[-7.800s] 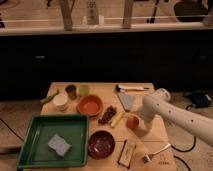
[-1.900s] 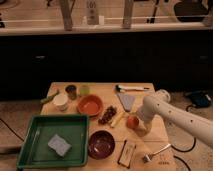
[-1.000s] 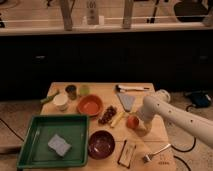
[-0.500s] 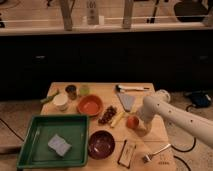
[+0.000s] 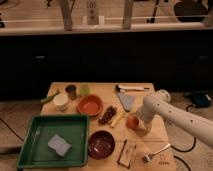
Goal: Place apple in paper cup
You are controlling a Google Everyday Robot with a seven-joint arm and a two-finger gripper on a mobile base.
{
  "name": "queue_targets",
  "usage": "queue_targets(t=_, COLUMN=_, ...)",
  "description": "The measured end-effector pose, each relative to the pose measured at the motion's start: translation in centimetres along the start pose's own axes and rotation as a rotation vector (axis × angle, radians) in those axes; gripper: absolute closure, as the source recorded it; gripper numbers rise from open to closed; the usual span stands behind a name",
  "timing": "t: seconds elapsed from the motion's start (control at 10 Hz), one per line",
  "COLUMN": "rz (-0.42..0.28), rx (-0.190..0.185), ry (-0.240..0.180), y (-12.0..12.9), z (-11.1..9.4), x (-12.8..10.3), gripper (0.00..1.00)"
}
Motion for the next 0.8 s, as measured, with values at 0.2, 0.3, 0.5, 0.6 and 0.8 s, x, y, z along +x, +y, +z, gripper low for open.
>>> queue_targets(t=0.2, rz=0.002, rx=0.003, ry=0.002, y=0.05, z=-0.10, x=0.09, gripper=0.41)
queue_targets(t=0.3, rz=0.005, rx=0.004, ry=0.001, y=0.11, z=-0.19, x=0.13, gripper=0.34)
queue_targets(t=0.5, rz=0.001, rx=0.005, ry=0.005, y=0.03, z=-0.40, x=0.19, gripper=0.20)
queue_targets(t=0.6, rz=0.002, rx=0.006, ry=0.004, y=0.01, z=-0.48, x=0.18, gripper=0.20)
queue_targets(t=0.8, rz=-0.018, rx=-0.007, ry=0.011, y=-0.29, z=-0.75, x=-0.29, gripper=0.20)
